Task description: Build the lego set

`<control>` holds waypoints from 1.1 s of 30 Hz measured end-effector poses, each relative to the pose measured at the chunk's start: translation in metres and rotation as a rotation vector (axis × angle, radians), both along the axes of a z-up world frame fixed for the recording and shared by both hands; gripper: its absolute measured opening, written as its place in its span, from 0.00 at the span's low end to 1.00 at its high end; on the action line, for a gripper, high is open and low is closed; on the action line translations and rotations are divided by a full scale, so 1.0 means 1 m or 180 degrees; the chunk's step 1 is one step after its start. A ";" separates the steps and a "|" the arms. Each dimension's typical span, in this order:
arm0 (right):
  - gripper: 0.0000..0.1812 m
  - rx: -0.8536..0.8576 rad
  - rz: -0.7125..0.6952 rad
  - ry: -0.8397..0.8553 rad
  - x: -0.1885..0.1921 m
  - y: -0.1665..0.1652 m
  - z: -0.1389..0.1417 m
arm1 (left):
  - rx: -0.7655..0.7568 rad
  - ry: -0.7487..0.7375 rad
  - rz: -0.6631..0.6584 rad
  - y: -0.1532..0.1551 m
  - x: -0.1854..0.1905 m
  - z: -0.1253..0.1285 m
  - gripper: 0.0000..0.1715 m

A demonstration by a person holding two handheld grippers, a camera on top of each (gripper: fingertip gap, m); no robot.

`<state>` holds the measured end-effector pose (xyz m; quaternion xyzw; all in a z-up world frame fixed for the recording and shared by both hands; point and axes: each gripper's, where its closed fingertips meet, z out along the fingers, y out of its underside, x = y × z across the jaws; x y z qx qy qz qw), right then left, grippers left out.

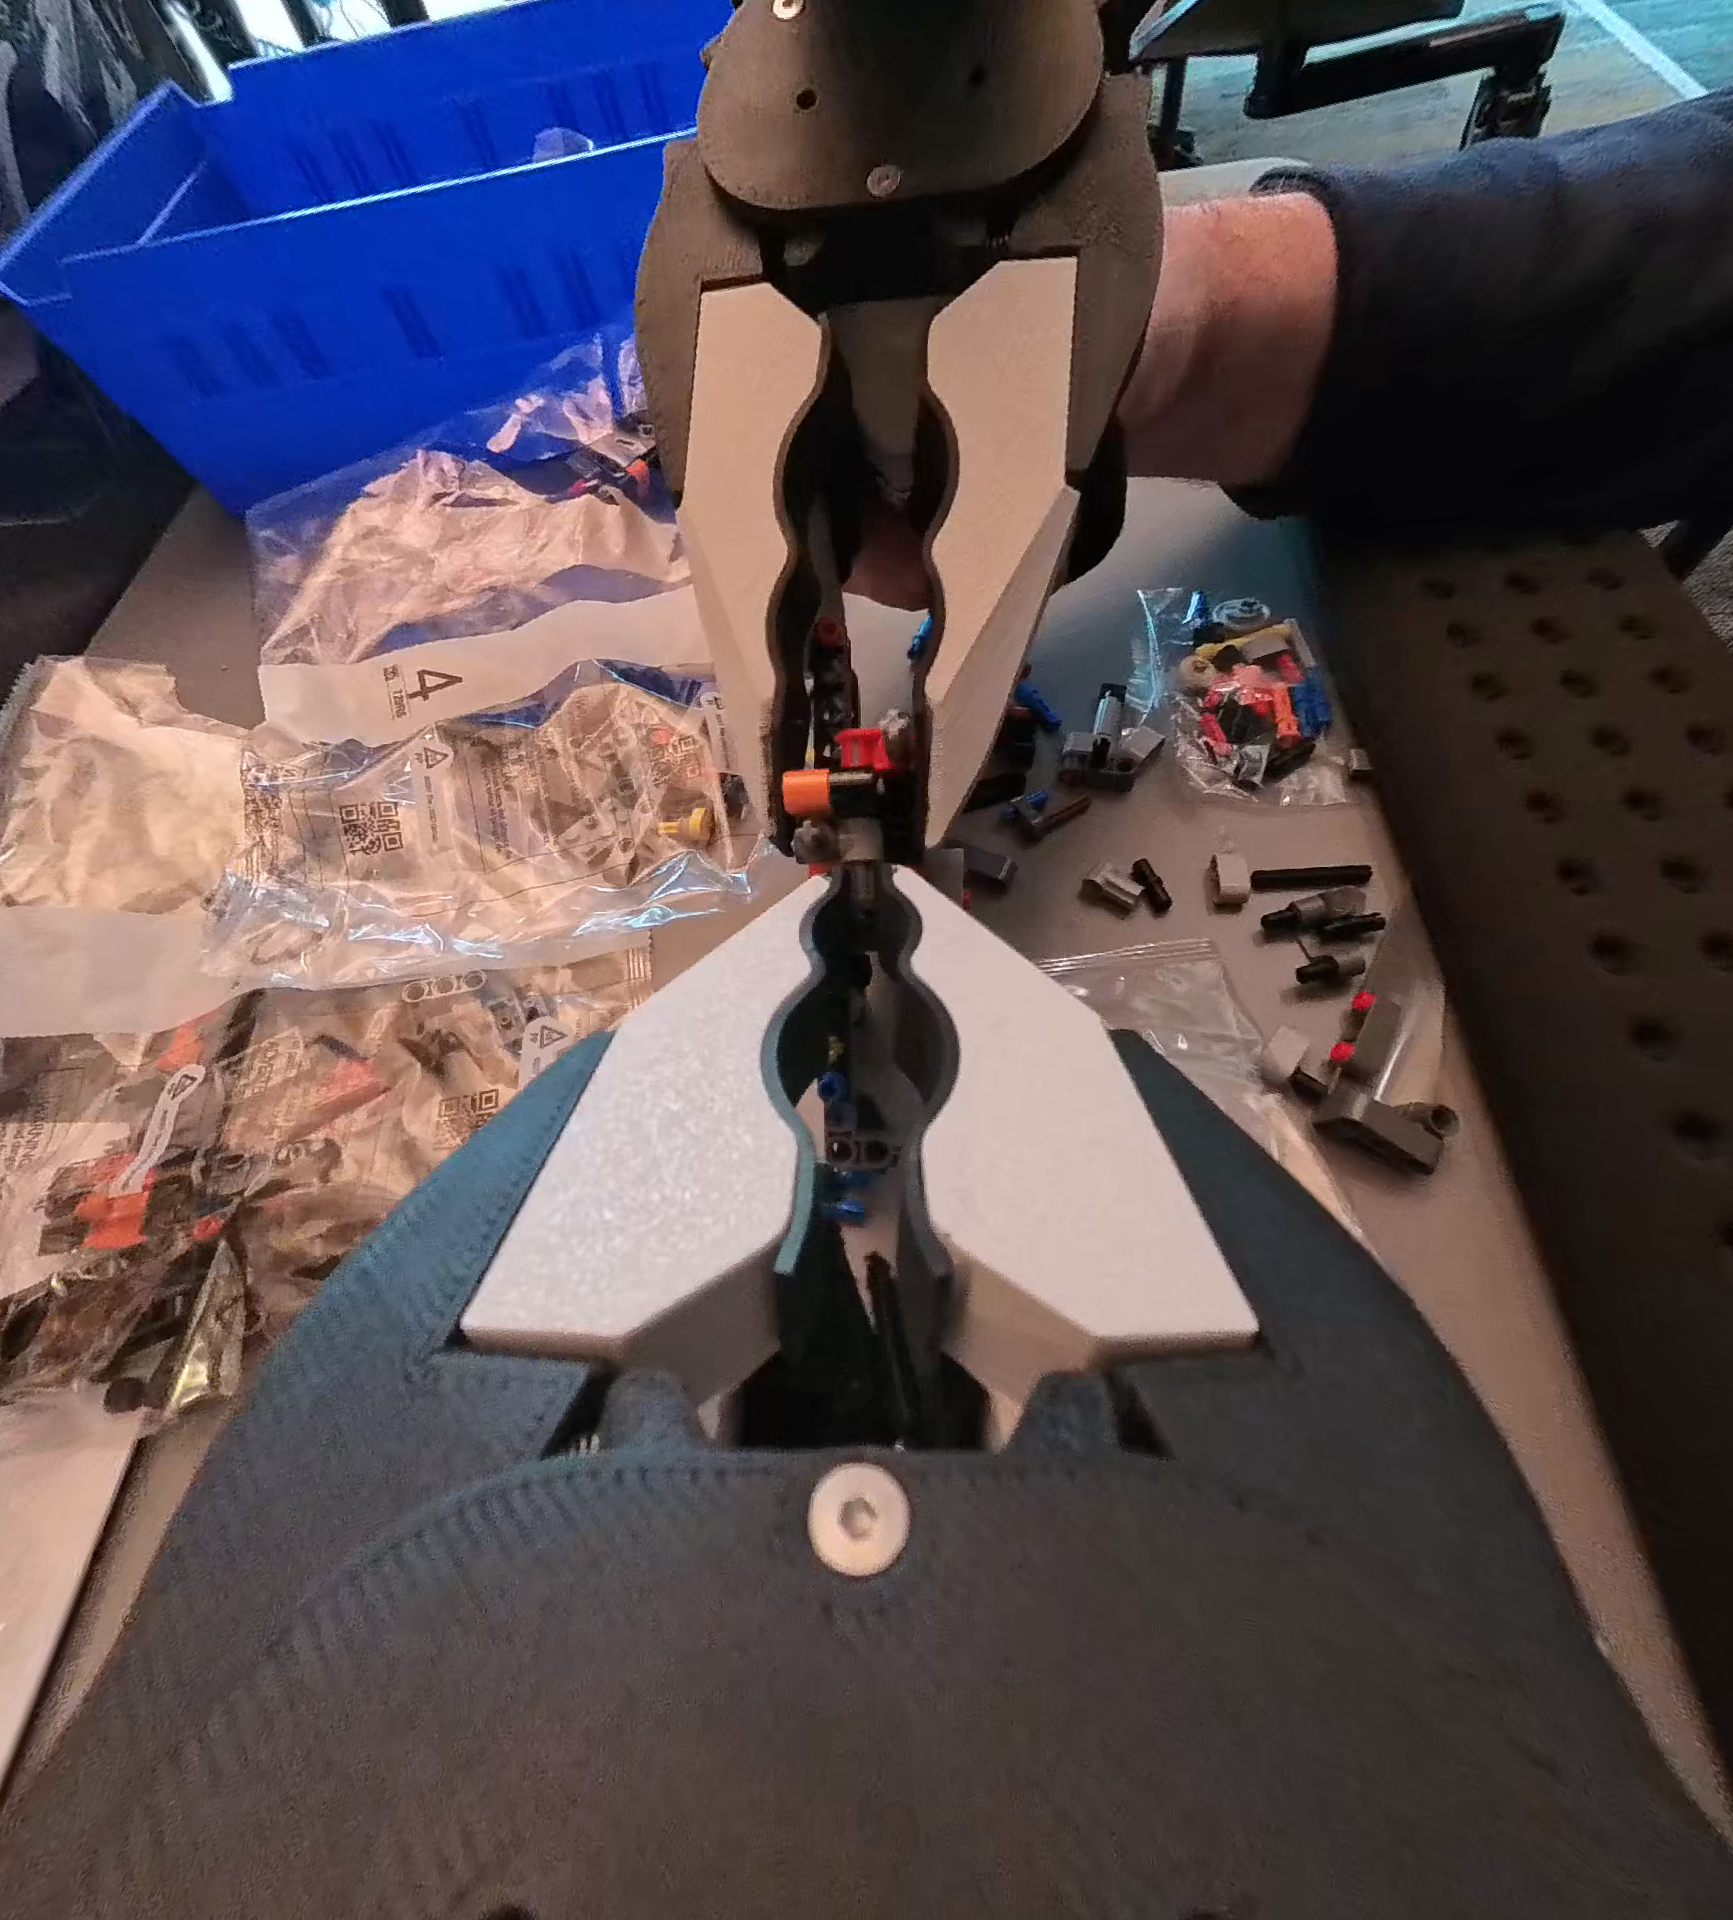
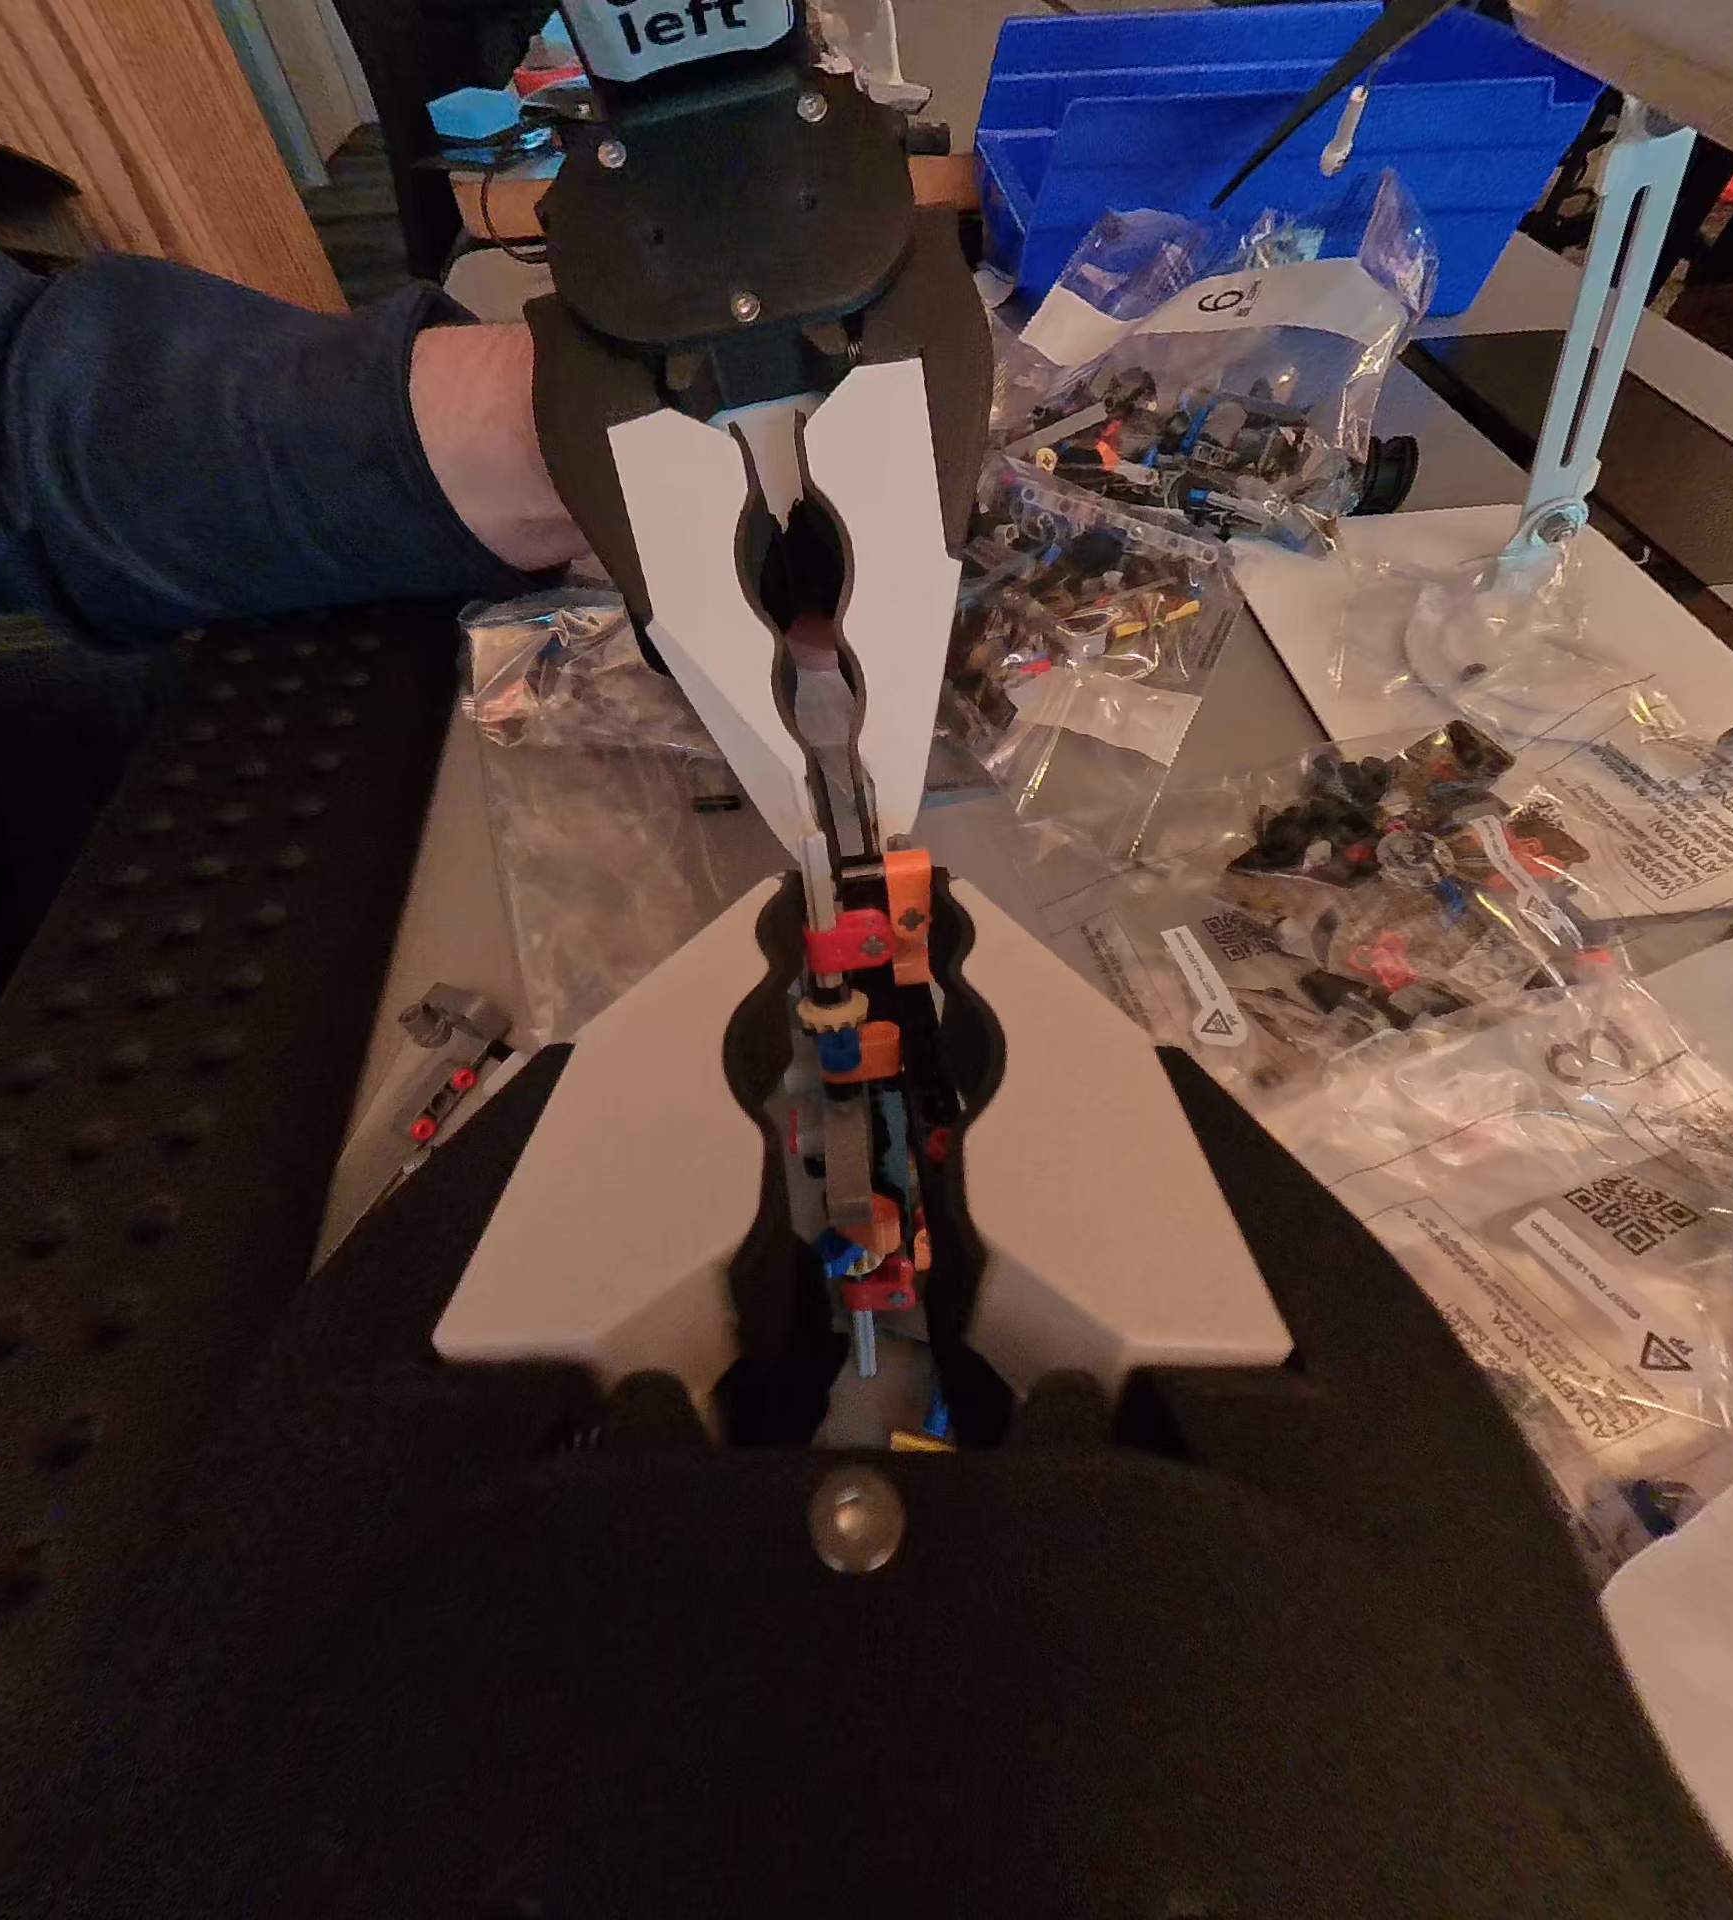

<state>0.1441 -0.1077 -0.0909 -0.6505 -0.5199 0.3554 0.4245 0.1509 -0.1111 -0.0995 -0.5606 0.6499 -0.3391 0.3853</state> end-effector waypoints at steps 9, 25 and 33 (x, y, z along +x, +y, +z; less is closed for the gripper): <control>0.11 0.0010 0.0005 -0.0044 -0.001 -0.001 -0.001 | 0.0316 0.0180 0.0013 0.000 -0.002 -0.003 0.02; 0.11 0.0022 0.0208 -0.0124 0.000 -0.012 -0.003 | 0.0874 0.0466 -0.0042 -0.009 -0.007 -0.005 0.02; 0.11 -0.0071 -0.0121 0.0307 0.051 0.003 0.023 | 0.0762 0.0761 0.0184 0.009 -0.044 -0.026 0.00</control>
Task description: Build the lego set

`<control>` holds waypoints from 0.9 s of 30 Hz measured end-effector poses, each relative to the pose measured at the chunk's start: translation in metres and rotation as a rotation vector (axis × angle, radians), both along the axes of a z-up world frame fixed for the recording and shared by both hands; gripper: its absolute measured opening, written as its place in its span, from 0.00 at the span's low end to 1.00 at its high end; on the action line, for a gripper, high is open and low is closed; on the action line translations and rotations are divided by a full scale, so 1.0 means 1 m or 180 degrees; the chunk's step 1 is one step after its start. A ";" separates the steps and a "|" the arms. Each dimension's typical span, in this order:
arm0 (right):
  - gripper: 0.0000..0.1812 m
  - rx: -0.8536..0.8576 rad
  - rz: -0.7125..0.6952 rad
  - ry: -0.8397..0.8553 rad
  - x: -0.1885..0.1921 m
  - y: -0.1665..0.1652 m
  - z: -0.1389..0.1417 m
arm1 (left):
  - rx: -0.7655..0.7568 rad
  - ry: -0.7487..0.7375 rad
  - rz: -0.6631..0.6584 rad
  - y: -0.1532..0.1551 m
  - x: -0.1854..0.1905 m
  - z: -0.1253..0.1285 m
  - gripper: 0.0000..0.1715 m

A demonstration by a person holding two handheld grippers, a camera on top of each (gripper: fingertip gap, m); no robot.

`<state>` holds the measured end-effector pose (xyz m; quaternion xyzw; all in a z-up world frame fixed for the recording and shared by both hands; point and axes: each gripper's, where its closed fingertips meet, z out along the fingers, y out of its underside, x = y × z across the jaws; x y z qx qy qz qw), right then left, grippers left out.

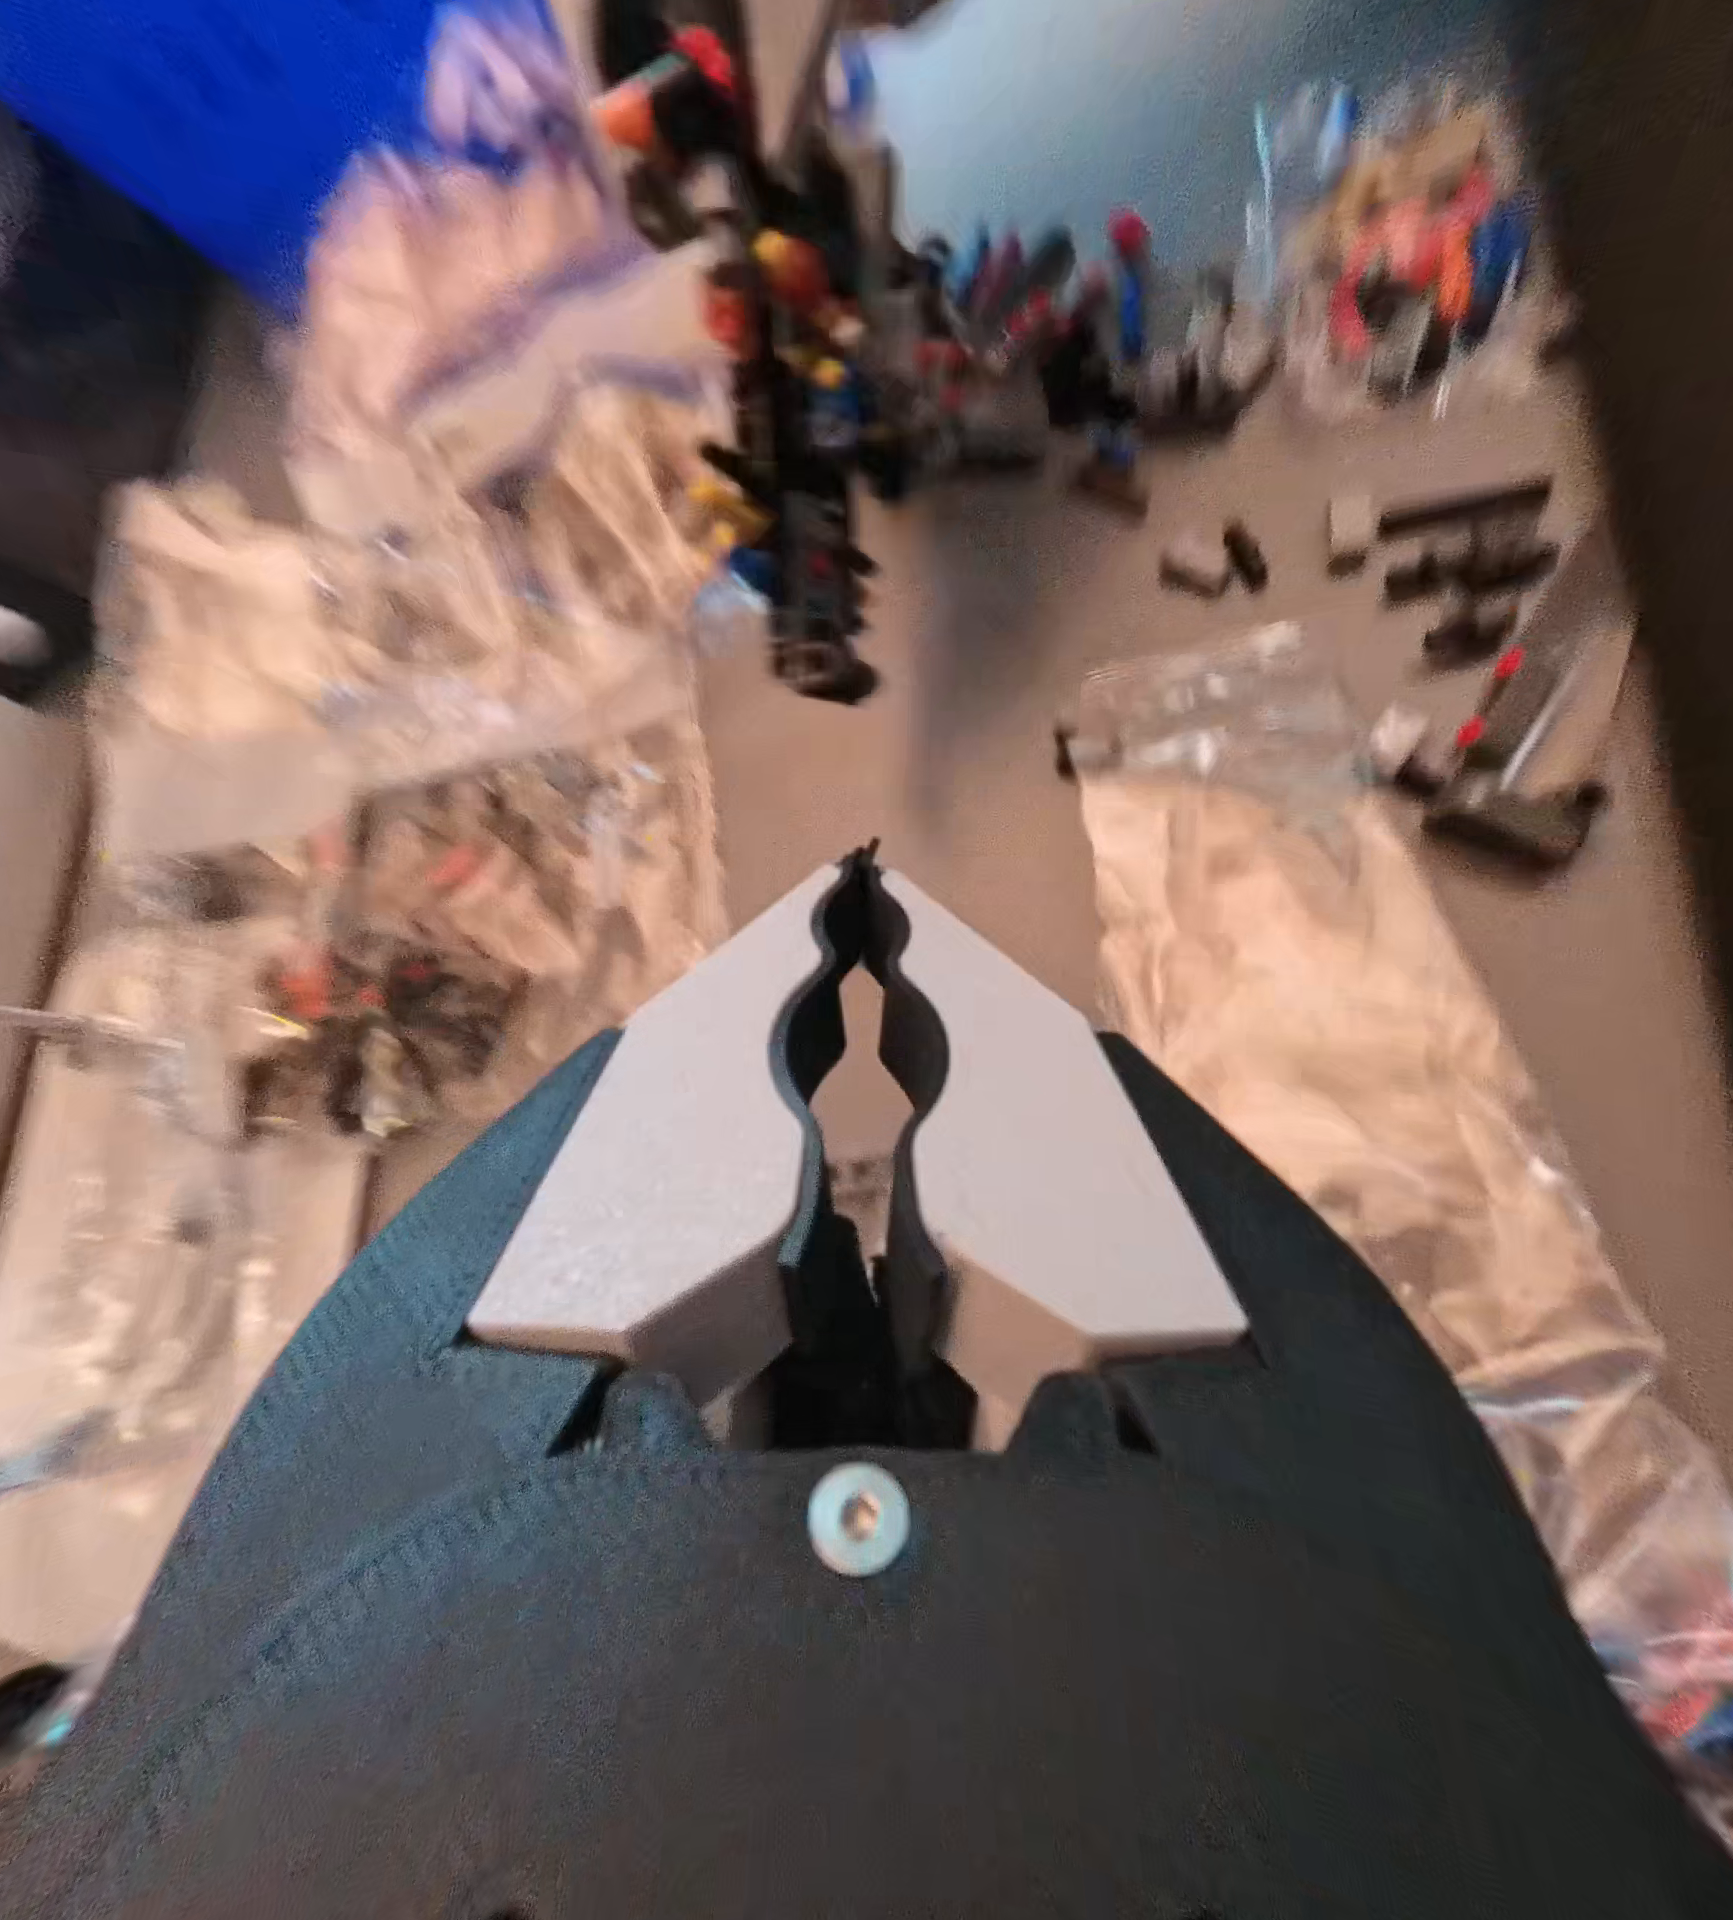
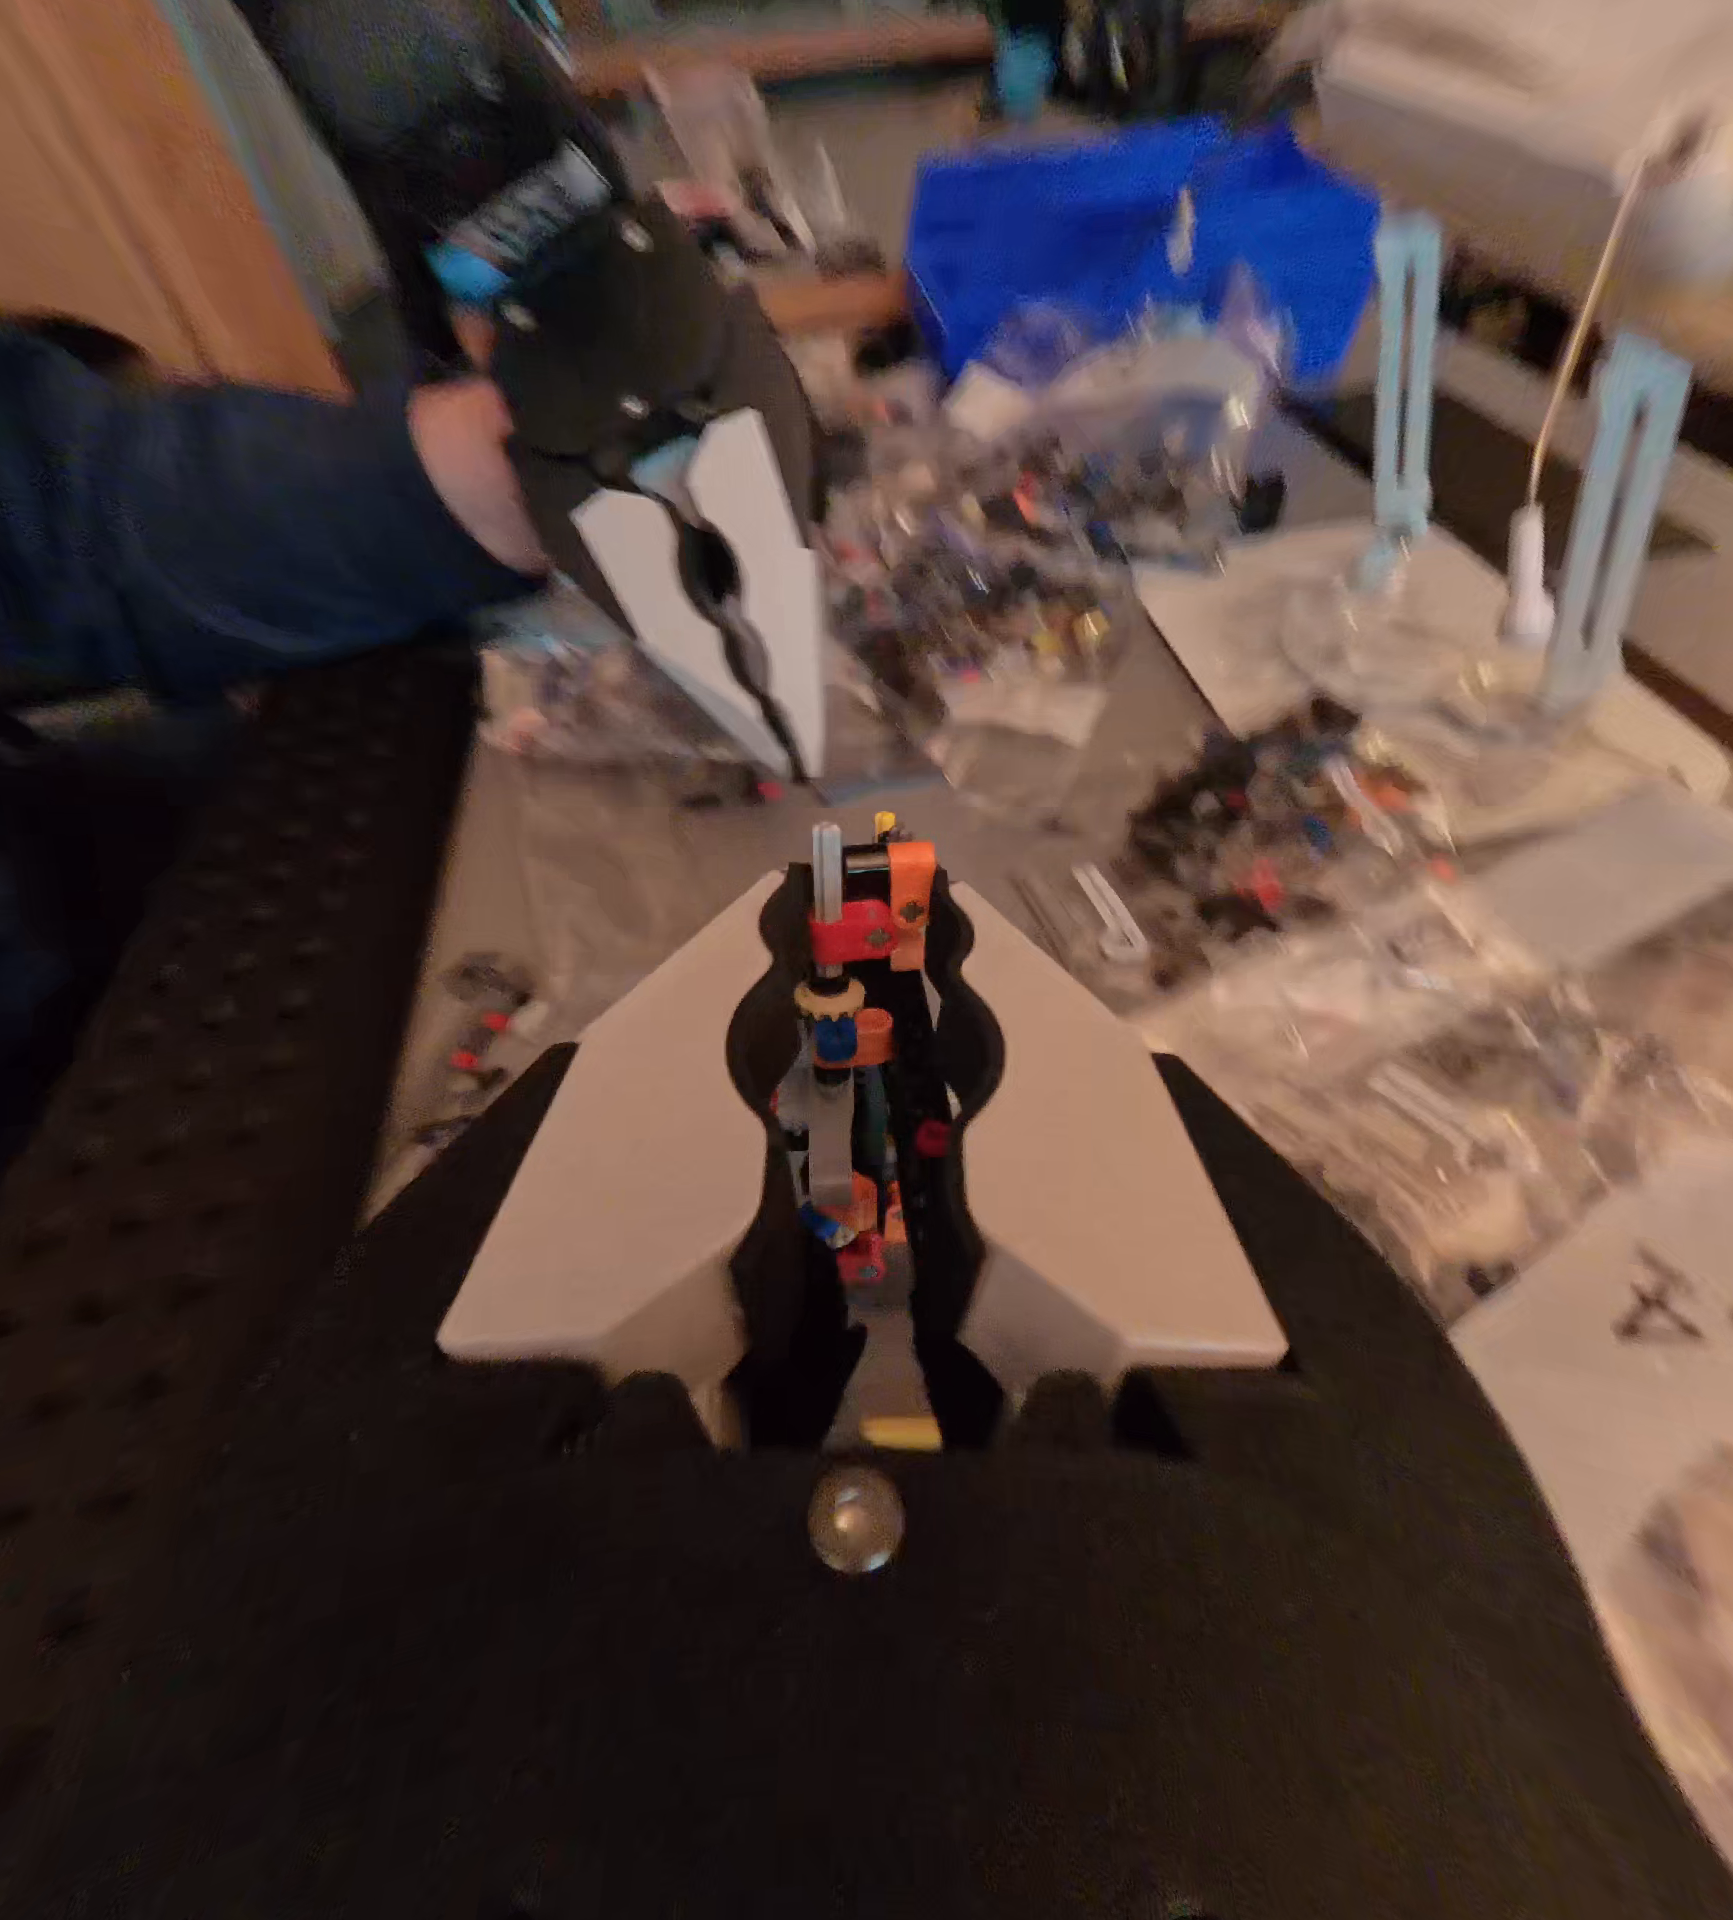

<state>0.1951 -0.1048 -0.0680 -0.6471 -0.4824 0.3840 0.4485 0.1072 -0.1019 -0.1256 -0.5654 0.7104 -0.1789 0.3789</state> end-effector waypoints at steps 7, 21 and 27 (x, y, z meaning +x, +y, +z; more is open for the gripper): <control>0.11 -0.0001 0.0295 -0.0107 -0.030 -0.012 -0.009 | 0.0092 -0.0502 -0.0201 -0.014 0.033 0.033 0.00; 0.12 0.0074 0.0343 -0.0316 -0.046 -0.014 -0.024 | -0.0162 -0.0542 -0.0286 -0.022 0.047 0.025 0.06; 0.12 0.0084 0.0383 -0.0368 -0.047 -0.017 -0.025 | -0.0175 -0.0443 -0.0298 -0.024 0.046 0.020 0.05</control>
